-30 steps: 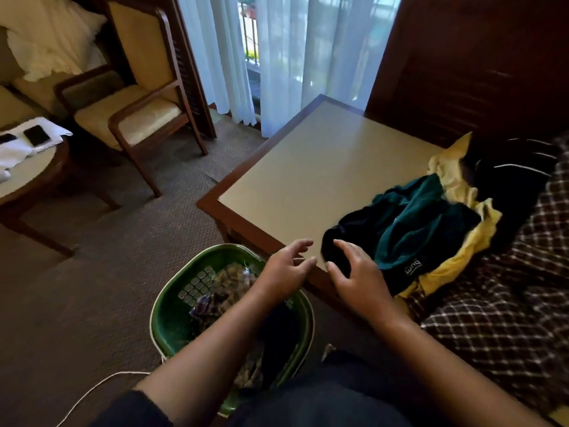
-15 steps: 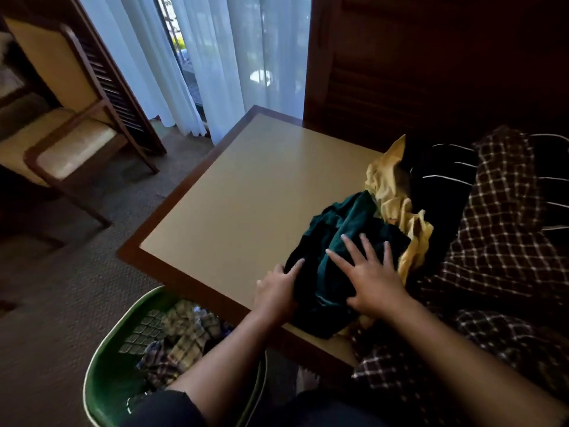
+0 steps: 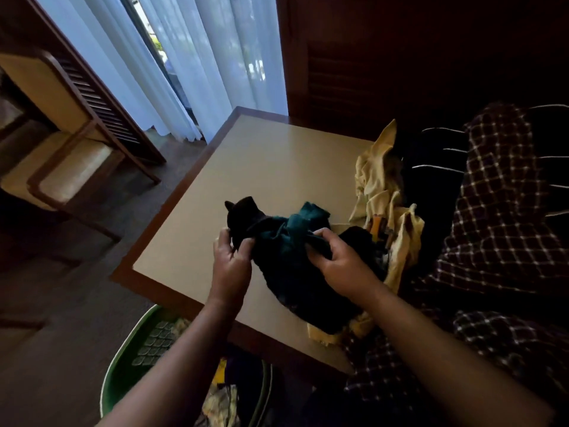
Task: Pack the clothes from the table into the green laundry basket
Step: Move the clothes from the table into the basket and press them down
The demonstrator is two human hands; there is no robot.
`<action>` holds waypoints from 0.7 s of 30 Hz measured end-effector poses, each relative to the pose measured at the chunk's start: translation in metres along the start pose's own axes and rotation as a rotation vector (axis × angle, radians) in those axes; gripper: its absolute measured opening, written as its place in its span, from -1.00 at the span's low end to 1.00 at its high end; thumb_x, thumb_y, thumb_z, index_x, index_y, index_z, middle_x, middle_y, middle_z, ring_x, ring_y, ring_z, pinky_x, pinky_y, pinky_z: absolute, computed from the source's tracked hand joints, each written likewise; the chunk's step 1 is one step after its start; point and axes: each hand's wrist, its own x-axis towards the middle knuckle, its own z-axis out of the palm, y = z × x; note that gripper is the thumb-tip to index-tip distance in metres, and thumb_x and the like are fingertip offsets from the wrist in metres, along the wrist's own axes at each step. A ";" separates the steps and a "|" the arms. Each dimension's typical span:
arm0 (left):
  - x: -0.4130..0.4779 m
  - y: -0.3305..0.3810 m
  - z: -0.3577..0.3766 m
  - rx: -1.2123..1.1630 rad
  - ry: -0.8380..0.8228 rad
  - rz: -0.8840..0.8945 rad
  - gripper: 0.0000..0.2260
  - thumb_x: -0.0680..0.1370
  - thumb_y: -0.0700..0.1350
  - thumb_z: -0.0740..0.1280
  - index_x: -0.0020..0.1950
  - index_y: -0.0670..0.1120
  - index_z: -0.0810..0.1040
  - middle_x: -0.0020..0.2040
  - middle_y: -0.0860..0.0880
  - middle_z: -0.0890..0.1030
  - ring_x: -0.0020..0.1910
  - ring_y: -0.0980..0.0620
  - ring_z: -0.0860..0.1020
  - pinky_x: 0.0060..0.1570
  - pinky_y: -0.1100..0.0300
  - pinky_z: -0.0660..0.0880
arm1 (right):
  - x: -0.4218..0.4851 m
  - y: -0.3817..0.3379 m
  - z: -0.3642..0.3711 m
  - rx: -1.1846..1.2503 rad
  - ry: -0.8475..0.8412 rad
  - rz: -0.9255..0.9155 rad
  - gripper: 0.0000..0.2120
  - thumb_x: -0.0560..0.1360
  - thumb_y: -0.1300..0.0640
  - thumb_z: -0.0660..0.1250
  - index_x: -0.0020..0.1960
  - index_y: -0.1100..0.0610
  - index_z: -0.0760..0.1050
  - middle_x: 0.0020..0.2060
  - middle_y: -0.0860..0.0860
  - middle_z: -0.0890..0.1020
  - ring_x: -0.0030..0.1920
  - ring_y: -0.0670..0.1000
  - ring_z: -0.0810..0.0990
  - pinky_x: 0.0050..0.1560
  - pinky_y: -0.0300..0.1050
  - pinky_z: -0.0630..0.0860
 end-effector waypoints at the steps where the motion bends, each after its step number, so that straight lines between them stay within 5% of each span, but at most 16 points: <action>1: 0.001 -0.001 0.005 0.004 -0.033 -0.017 -0.64 0.51 0.22 0.39 0.29 0.24 0.47 0.35 -0.11 0.49 0.31 -0.10 0.55 0.17 0.01 0.61 | 0.002 0.008 -0.004 -0.189 0.019 -0.018 -0.88 0.60 0.00 0.36 0.13 -0.06 0.54 0.06 -0.08 0.65 0.14 -0.07 0.61 0.24 -0.06 0.54; 3: -0.003 -0.002 0.018 0.088 -0.090 0.010 -0.38 0.48 0.34 0.40 0.49 0.29 0.30 0.51 -0.10 0.35 0.49 -0.10 0.39 0.36 -0.10 0.50 | 0.006 0.022 -0.017 -0.474 0.128 -0.074 -0.71 0.54 0.02 0.39 0.25 -0.03 0.54 0.24 -0.08 0.55 0.30 -0.05 0.47 0.38 -0.11 0.39; 6: -0.012 -0.003 0.049 0.396 -0.310 0.090 -0.13 0.46 0.35 0.43 0.63 0.31 0.00 0.68 0.03 -0.10 0.60 0.10 -0.01 0.50 0.03 0.16 | 0.012 0.044 -0.056 -0.807 0.390 -0.137 -0.48 0.44 0.11 0.34 0.41 0.07 0.47 0.42 0.05 0.46 0.46 0.09 0.34 0.47 0.05 0.29; 8: -0.017 -0.008 0.069 0.774 -0.555 0.106 -0.04 0.37 0.41 0.47 0.59 0.43 -0.08 0.66 0.11 -0.28 0.63 -0.05 -0.08 0.55 -0.18 0.14 | 0.014 0.062 -0.087 -1.070 0.330 0.053 -0.23 0.43 0.09 0.35 0.60 -0.01 0.17 0.55 0.08 0.29 0.54 0.15 0.24 0.53 0.17 0.20; 9: -0.017 -0.015 0.076 1.014 -0.650 0.142 -0.05 0.36 0.42 0.46 0.57 0.46 -0.07 0.66 0.11 -0.28 0.64 -0.20 -0.05 0.52 -0.34 0.16 | 0.014 0.071 -0.098 -1.144 0.257 0.192 -0.15 0.44 0.07 0.37 0.62 -0.09 0.03 0.55 0.06 0.26 0.54 0.17 0.24 0.53 0.20 0.16; 11: -0.014 -0.026 0.083 1.328 -0.705 0.223 -0.21 0.41 0.36 0.44 0.53 0.41 0.09 0.67 0.03 -0.08 0.57 -0.33 0.13 0.40 -0.43 0.28 | 0.013 0.086 -0.108 -1.192 0.206 0.300 -0.20 0.45 0.11 0.39 0.58 -0.17 0.11 0.42 0.00 0.42 0.43 0.17 0.38 0.49 0.18 0.22; 14: -0.004 -0.033 0.080 1.143 -0.536 0.302 -0.65 0.50 0.13 0.47 0.26 0.22 0.51 0.51 0.02 0.35 0.35 -0.16 0.46 0.16 -0.03 0.55 | 0.023 0.091 -0.106 -1.065 0.391 0.162 -0.54 0.45 0.26 0.35 0.30 -0.05 0.49 0.16 0.03 0.62 0.19 0.19 0.56 0.25 0.08 0.46; 17: 0.007 -0.027 0.058 0.812 -0.348 0.256 -0.85 0.49 -0.16 0.50 -0.03 0.07 0.63 0.15 0.11 0.58 0.09 0.06 0.59 -0.08 0.41 0.44 | 0.031 0.070 -0.088 -0.676 0.449 0.001 -0.64 0.45 0.34 0.34 0.16 0.02 0.58 0.05 0.01 0.67 0.09 0.09 0.64 0.12 -0.05 0.57; 19: 0.012 -0.018 0.037 0.642 -0.130 0.159 -0.85 0.48 -0.21 0.47 -0.08 0.04 0.62 -0.01 0.07 0.61 -0.06 0.12 0.60 -0.16 0.36 0.46 | 0.028 0.045 -0.070 -0.425 0.299 -0.100 -0.79 0.51 0.28 0.39 0.02 -0.01 0.59 -0.06 -0.06 0.67 0.00 -0.04 0.65 0.05 -0.14 0.56; 21: 0.017 -0.011 0.013 0.561 0.135 0.064 -0.91 0.53 -0.14 0.42 0.01 0.01 0.62 -0.01 -0.03 0.63 -0.12 0.07 0.60 -0.20 0.21 0.53 | 0.019 0.016 -0.058 -0.161 -0.054 -0.095 -0.88 0.53 0.20 0.45 -0.07 0.00 0.60 -0.13 -0.06 0.69 -0.04 -0.08 0.67 0.03 -0.19 0.57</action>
